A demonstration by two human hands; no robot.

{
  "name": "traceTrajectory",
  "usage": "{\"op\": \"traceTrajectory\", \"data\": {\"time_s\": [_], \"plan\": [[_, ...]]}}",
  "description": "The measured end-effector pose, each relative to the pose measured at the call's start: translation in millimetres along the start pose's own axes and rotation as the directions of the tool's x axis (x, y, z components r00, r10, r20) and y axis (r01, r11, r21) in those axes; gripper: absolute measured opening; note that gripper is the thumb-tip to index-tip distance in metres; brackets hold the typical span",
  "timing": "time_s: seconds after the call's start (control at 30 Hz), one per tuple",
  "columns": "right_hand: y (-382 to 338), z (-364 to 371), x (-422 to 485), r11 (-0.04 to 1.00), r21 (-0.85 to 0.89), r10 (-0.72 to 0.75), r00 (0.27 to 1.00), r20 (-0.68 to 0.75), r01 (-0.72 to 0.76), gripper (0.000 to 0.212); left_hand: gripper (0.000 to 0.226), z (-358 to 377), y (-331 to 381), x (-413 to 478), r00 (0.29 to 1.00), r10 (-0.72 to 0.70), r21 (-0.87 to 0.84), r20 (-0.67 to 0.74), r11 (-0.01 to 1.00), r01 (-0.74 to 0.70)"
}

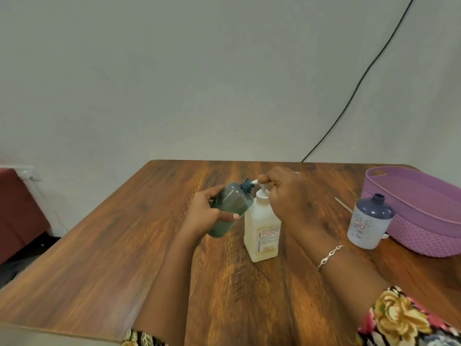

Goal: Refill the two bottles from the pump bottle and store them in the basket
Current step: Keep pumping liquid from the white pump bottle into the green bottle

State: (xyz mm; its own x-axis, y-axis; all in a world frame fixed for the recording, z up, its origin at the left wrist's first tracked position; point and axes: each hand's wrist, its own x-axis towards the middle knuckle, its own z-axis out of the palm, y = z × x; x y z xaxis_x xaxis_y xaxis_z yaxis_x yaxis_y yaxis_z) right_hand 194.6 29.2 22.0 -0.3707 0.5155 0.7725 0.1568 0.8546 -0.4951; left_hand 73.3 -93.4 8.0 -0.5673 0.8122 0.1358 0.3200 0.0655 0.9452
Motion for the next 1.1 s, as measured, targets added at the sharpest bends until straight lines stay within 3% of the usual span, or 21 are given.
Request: {"op": "traceTrajectory", "data": {"time_s": [0.17,0.47,0.7,0.93,1.1], "plan": [[9,15,-9,0.991,-0.104,-0.093,0.992,-0.079,0.085,0.035,0.072,3,-4,-2,1.000,-0.018,-0.010,0.009,1.000,0.019],[3,4,0,0.998,0.066,0.014,0.998,-0.068,-0.010,0.042,0.055,1,3,-7,1.000,0.019,-0.047,0.002,0.999,-0.019],[10,22,-13,0.983,-0.174,-0.081,0.992,-0.101,0.062,0.029,0.059,4,-5,-8,1.000,0.003,-0.058,0.005,0.998,-0.002],[6,7,-3,0.999,0.001,-0.050,0.995,-0.086,0.050,0.041,0.059,1,-3,-8,0.999,0.031,-0.052,0.010,0.998,-0.031],[11,18,-7,0.982,-0.166,-0.099,0.993,-0.059,0.088,0.021,0.063,1,-5,-5,1.000,0.018,-0.058,0.003,0.998,-0.017]]}}
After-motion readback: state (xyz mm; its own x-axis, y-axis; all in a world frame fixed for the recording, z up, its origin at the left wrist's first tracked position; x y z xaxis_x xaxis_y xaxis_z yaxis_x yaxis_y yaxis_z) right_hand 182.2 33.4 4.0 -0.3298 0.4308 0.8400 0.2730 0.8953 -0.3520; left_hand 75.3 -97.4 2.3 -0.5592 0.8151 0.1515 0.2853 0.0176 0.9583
